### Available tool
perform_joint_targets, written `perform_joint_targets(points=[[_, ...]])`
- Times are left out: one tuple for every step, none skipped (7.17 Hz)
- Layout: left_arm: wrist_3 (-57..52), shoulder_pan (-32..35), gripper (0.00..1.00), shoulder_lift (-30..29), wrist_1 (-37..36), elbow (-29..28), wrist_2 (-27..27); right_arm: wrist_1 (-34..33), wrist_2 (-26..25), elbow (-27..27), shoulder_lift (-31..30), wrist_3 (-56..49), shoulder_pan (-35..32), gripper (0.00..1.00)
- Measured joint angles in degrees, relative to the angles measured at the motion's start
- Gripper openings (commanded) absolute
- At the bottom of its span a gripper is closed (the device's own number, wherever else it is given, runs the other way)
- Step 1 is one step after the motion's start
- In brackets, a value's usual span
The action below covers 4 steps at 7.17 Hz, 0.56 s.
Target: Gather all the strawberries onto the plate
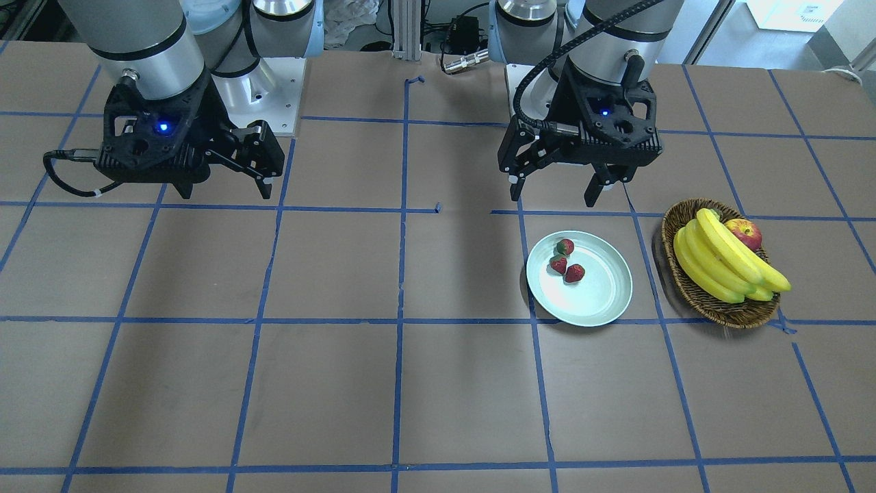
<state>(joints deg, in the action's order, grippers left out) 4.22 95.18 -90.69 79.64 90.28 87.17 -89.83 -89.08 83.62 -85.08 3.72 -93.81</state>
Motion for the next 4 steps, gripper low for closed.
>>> perform_joint_targets(points=[[-0.1, 0.0, 1.00, 0.3, 1.0, 0.3, 0.5, 0.0, -0.3, 0.0, 0.0, 0.0, 0.0, 1.00], [-0.1, 0.0, 1.00, 0.4, 1.5, 0.3, 1.8, 0.0, -0.5, 0.0, -0.1, -0.1, 0.0, 1.00], [0.0, 0.0, 1.00, 0.4, 1.6, 0.1, 2.8, 0.1, -0.6, 0.0, -0.2, -0.2, 0.0, 1.00], [0.0, 0.0, 1.00, 0.3, 1.6, -0.1, 3.2, 0.1, -0.7, 0.0, -0.3, -0.2, 0.0, 1.00]])
